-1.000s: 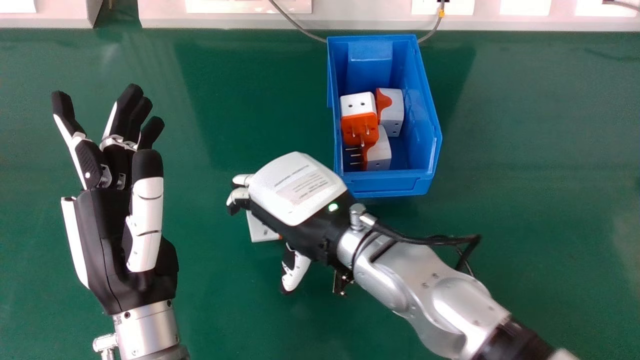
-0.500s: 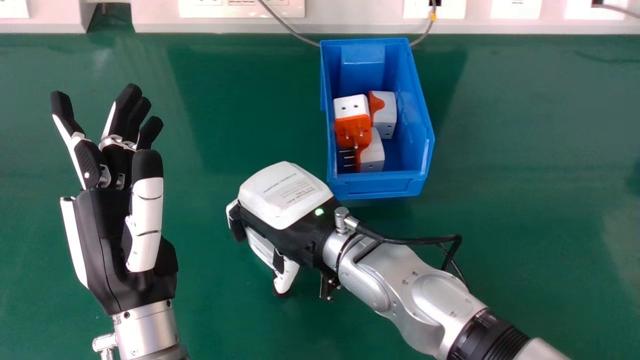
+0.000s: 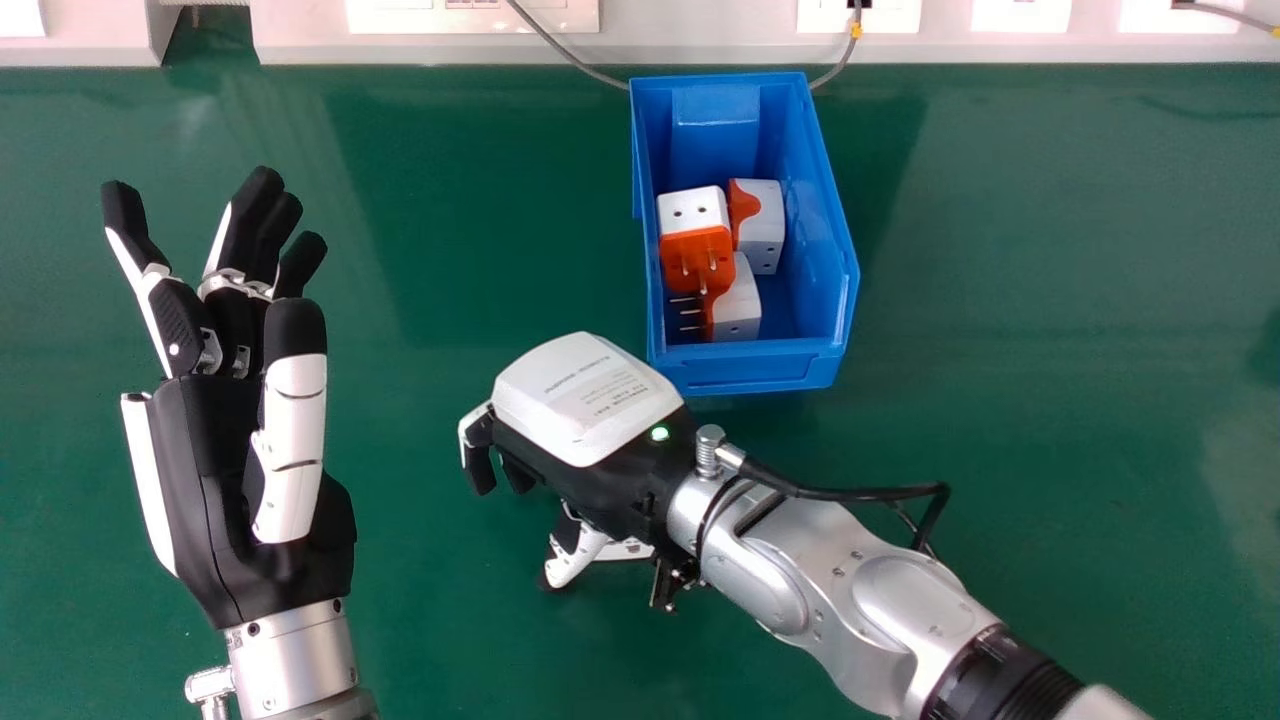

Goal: Pick all objects and put in blue box

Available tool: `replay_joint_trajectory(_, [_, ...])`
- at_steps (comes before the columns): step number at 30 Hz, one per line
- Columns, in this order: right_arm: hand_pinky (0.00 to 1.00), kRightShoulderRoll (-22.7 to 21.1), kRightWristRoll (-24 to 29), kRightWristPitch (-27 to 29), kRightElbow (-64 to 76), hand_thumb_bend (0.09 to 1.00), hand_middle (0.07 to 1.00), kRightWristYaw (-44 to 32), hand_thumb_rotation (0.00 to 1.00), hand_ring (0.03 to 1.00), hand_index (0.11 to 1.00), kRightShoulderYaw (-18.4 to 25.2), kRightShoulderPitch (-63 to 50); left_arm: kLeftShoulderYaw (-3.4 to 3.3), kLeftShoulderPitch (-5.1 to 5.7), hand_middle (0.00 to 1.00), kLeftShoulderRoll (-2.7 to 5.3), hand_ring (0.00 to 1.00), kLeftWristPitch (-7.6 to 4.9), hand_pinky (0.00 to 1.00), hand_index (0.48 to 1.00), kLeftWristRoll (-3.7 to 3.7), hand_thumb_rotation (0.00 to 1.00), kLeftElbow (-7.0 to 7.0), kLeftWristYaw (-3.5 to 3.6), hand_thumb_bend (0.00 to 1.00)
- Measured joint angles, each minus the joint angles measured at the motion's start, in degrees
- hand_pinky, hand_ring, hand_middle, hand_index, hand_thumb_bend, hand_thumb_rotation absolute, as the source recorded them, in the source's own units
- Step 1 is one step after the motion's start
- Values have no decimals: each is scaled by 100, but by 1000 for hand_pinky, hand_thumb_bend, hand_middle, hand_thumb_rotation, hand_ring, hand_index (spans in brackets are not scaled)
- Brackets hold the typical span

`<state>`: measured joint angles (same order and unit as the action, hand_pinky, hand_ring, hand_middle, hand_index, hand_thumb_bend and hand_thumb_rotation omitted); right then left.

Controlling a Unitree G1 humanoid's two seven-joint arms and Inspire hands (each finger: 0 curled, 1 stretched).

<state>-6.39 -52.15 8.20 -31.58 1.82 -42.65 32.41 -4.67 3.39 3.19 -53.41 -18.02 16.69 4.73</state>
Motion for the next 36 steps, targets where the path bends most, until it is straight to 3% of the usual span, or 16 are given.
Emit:
replay_joint_trajectory(17, [297,-293,299,187,927,490,544,-248,0,435,533,337,-231,5,-3,874,0,886,21,866,867,18,588,0,-17,678])
replay_joint_trajectory(21, [300,-408,473,-21,1540,490,524,-610,0,428,547,606,-389,10,-5,874,0,885,19,861,867,109,593,0,-29,677])
replay_joint_trajectory(27, [304,-735,500,-400,2750,491,519,-1149,0,437,544,939,-966,3,-4,874,1,881,19,848,866,140,594,0,-102,667])
replay_joint_trajectory(33, [319,-975,12,-952,3569,492,528,-1681,0,459,537,992,-1356,2,-4,871,1,880,18,846,864,221,600,0,-139,666])
replay_joint_trajectory(36, [398,-1001,-227,-1295,3798,497,586,-2172,23,530,509,929,-1418,4,-4,872,1,882,19,849,864,218,598,0,-140,681])
